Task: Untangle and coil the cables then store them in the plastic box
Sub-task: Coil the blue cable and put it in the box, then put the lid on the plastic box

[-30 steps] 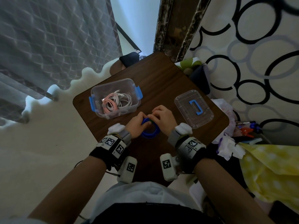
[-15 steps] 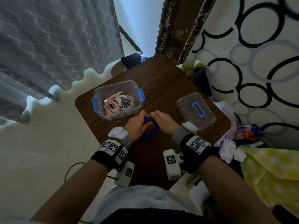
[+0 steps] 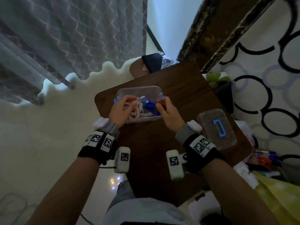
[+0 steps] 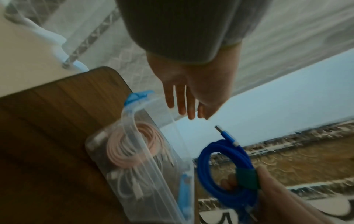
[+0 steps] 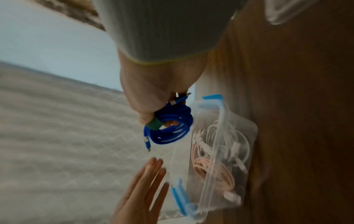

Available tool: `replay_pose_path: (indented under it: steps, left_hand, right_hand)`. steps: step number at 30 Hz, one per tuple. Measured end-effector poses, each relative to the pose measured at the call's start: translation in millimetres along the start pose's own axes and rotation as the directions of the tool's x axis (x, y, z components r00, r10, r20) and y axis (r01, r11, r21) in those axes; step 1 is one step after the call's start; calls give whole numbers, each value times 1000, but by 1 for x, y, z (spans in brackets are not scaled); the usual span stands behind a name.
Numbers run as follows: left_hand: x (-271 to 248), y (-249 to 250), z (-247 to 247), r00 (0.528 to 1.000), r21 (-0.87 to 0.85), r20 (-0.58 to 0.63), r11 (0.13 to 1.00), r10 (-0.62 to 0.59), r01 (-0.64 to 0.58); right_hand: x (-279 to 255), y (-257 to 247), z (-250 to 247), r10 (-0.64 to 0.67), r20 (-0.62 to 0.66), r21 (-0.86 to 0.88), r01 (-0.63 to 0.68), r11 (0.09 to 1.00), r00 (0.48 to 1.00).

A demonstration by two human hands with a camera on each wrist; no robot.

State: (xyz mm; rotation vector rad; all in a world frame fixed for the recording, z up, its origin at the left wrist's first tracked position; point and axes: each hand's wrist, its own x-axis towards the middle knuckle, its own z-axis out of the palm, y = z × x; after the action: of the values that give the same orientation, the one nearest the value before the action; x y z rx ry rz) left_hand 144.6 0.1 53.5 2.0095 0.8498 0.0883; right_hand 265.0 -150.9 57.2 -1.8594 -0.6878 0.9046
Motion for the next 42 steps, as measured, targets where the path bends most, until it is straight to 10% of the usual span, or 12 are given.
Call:
replay_pose_path:
  steps: [4,9,18,21,24,28,31,35,42]
  left_hand:
    - [-23,-41,-52,953,271,-299,952,-56,141]
    - [-62,-67,-92,898,148,-359,935,-252,322]
    - [-114,-97,-140,825,-2,-480,940,-300,341]
    - [-116,-107,-146,815,-24,-507,949,-282,314]
    - [-120,-121,-150,773,76,-603,949,-199,305]
    - [-123,-108,-151,709,69,-704,989,-43,128]
    - [-115,-86,-149,800,-47,-599,997,22,-63]
    - [-89,-64,-134,957,-32,-289,999,10,-20]
    - [-39,-84,-140,968,131,-212,977,-135,166]
  right_hand:
    - [19,-27,39,-202,84,-325,219,920,976]
    - [35,-57,96,-302,267,-560,402,724,915]
    - [24,-98,160,-124,510,-787,520,332,851]
    - [36,-109,175,162,494,-855,444,266,854]
    - [33,-113,189,130,541,-817,482,317,831]
    - [11,-114,177,-307,442,-674,538,507,843]
    - [3,-92,160,-442,220,-635,471,612,870]
    - [7,-59,140,-281,-13,-691,195,696,960]
    - [16,-57,153,111,-249,-602,-244,761,962]
